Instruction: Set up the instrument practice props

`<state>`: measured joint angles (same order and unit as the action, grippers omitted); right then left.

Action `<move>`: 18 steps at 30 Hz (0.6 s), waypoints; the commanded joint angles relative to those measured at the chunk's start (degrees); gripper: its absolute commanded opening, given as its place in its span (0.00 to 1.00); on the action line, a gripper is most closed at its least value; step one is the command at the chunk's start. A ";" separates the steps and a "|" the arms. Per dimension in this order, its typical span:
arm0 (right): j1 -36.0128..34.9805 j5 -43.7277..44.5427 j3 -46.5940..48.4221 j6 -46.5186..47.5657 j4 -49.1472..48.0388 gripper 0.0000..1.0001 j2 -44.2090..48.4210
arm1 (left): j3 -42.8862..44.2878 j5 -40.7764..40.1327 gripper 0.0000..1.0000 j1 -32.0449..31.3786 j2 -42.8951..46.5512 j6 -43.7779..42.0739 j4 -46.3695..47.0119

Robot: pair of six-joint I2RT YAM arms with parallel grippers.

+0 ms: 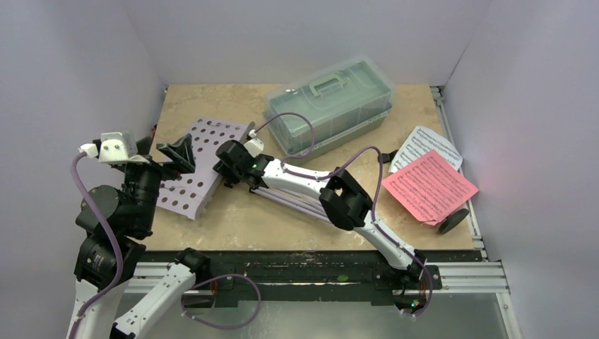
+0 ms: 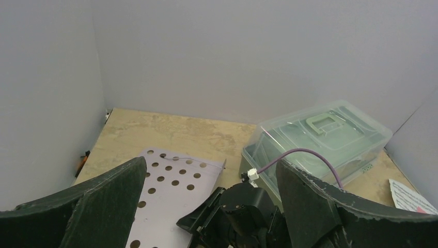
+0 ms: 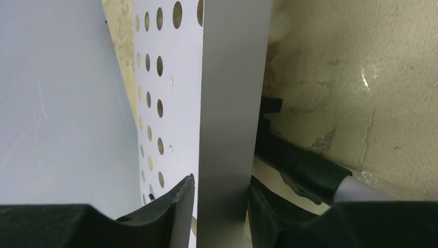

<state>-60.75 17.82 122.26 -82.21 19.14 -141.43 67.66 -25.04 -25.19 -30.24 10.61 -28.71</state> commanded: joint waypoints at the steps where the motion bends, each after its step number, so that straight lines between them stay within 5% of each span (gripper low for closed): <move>1: -0.07 -0.84 -2.32 -4.31 -6.25 0.40 3.68 | 2.36 0.60 0.96 0.18 -0.32 -1.66 -0.08; 9: -0.04 -1.90 -7.12 -8.09 -11.00 0.18 10.12 | 4.06 1.05 0.95 0.09 -1.57 -1.63 -0.67; 18: 0.11 -8.98 -14.08 -11.36 -20.60 0.03 21.62 | 10.10 0.64 0.95 0.08 -2.23 -1.39 -2.14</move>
<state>-60.62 12.47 107.94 -88.25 13.17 -131.50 73.30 -24.64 -25.19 -31.68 9.82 -31.16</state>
